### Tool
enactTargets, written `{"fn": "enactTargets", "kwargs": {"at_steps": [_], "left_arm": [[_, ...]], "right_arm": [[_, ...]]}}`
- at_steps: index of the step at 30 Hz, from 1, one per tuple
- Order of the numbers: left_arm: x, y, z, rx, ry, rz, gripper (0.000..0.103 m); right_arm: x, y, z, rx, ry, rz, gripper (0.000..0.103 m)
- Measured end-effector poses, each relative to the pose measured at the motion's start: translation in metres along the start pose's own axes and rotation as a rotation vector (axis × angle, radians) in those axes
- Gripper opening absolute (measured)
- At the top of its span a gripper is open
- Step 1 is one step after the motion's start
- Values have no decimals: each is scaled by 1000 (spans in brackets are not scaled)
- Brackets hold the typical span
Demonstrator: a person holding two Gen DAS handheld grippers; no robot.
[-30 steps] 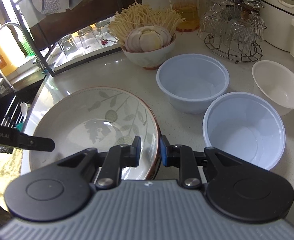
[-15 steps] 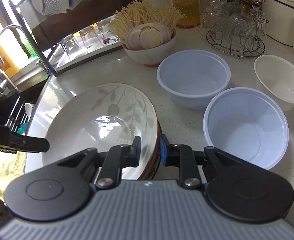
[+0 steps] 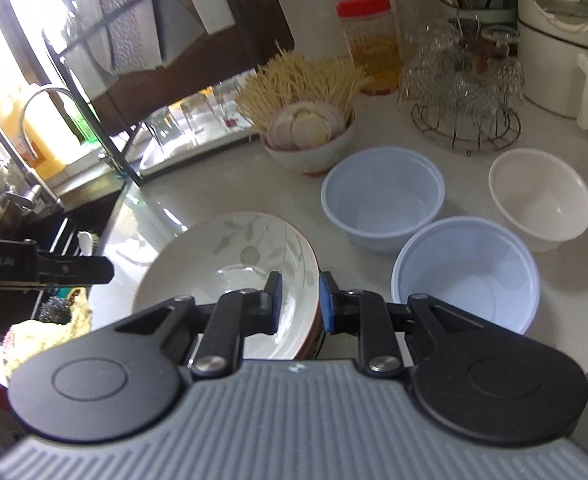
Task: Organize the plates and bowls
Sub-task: 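Lower the leaf plate onto the plate stack and open both grippers, then move both grippers to the rim of a light blue plastic bowl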
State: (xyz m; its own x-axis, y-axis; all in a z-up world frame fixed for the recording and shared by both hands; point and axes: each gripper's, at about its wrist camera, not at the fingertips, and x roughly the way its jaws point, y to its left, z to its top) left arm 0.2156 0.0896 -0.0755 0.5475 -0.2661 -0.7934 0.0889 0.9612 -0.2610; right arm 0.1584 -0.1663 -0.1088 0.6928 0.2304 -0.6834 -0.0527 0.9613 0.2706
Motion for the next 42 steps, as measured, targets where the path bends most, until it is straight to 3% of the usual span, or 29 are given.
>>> {"fn": "enactTargets", "kwargs": {"at_steps": [10,20,32,42], "left_arm": [[-40,-52,-18,12,-105,-22,38],[-61,-80,-39,41,-123,-57,38],[-40,-101,-42,107,-100,-119,38],[-3,-124,-40,160,-28,-150,38]], "right_arm": [[-64,-4,7,-37,-102,63,23],[-107,-7,2,-61,-174,52,23],[-117,-29,-12,5,-195,-12,23],[-114,-62,-17,69,-210,-84,25]]}}
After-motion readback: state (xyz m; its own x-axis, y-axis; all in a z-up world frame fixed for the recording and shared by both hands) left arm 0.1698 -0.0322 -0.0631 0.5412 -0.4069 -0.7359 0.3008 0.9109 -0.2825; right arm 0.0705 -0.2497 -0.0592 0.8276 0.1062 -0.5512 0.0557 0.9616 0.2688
